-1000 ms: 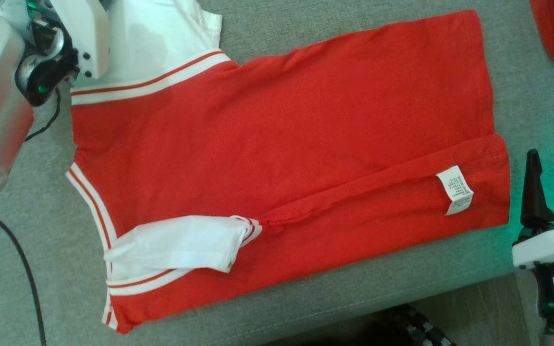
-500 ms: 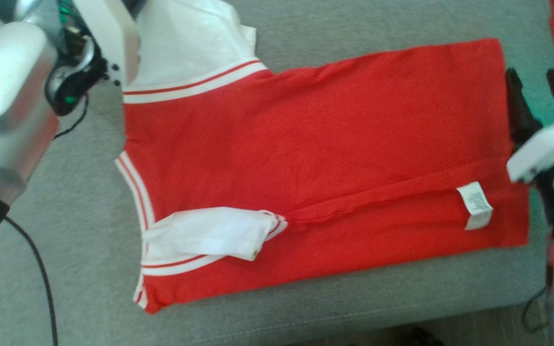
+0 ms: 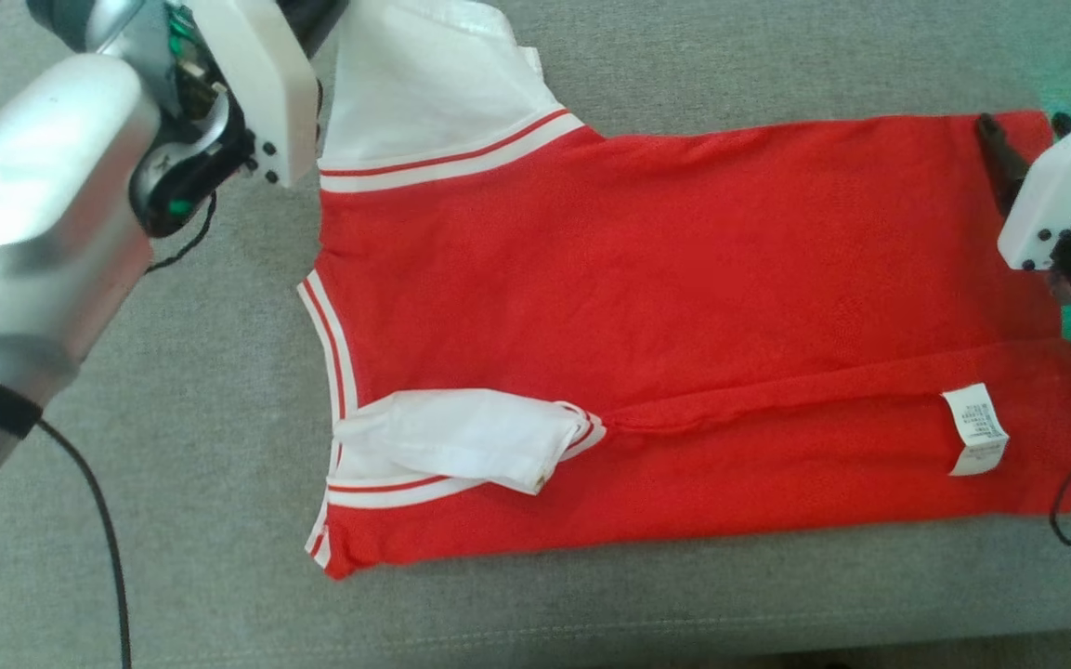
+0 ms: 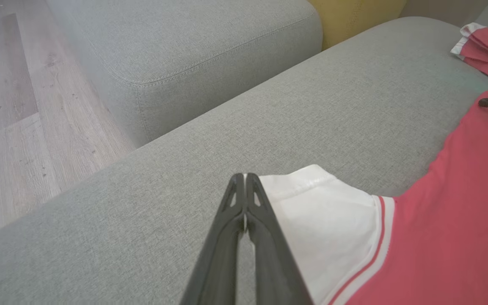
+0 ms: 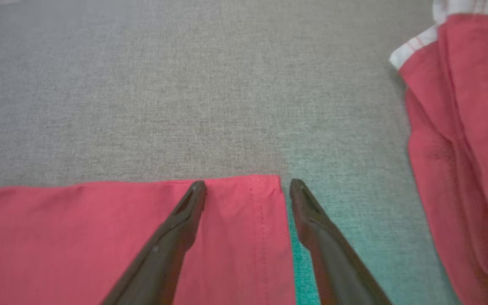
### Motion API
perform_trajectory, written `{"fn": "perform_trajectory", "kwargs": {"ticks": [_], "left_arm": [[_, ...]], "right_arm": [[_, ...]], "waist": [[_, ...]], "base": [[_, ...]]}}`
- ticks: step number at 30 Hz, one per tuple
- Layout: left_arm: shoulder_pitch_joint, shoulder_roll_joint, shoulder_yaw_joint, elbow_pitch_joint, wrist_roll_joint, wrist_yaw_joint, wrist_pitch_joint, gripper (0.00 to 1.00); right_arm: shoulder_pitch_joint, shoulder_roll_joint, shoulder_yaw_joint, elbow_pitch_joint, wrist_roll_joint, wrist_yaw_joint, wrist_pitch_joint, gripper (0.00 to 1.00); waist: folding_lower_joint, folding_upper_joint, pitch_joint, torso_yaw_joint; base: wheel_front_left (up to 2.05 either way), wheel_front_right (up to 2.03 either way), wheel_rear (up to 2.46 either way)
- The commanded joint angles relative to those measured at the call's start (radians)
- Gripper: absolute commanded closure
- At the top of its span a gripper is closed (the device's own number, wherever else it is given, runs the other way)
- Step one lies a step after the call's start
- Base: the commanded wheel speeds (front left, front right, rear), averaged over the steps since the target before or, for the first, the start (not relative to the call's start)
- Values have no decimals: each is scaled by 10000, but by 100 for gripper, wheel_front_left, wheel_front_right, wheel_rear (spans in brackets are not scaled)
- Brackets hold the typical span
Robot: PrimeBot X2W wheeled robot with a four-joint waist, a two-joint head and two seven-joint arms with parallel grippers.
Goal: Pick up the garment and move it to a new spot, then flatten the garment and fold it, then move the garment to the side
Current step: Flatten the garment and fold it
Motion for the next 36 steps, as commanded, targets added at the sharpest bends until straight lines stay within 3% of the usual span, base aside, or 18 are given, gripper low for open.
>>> {"fn": "perform_trajectory", "kwargs": {"ticks": [1, 3, 5, 7, 10, 12, 13, 27, 36], "left_arm": [[-698, 305, 316, -103, -56, 12, -103, 100], [-707, 286, 258, -74, -88, 12, -111, 100], [-719, 276, 213, -33, -119, 12, -142, 100], [-720, 274, 165, 26, -156, 12, -159, 100], [-734, 258, 97, 104, -214, 12, -184, 100], [-752, 249, 51, 168, -242, 12, -210, 100], [-760, 249, 25, 198, -253, 12, -228, 100], [-1684, -12, 468, 1263, 50, 32, -2184, 100], [-1056, -95, 107, 635, -193, 34, -1985, 100]], "right_arm": [[-274, -192, 182, -248, -17, 65, 75, 0], [-378, -260, 233, -89, -3, 65, 144, 0], [-446, -296, 245, 30, -1, 65, 179, 24], [-482, -294, 259, 132, -17, 65, 251, 31], [-527, -273, 220, 205, -104, 65, 258, 63], [-584, -251, 194, 222, -181, 65, 178, 93], [-623, -236, 185, 223, -212, 65, 125, 99], [-1541, -96, -505, 268, 342, 65, -1032, 100], [-648, -490, -429, 12, 881, 65, -1450, 100]], "waist": [[0, 0, -2, 35], [0, 0, 1, 78], [0, 0, 1, 117], [0, 0, -9, 136], [0, 0, -4, 160], [0, 0, 6, 172], [0, 0, 11, 172], [0, 0, 182, 190], [0, 0, -408, 571]], "base": [[0, 0, 0], [0, 0, 0], [0, 0, 0], [0, 0, 0], [0, 0, 0], [0, 0, 0], [0, 0, 0], [0, 0, 0], [0, 0, 0]]}}
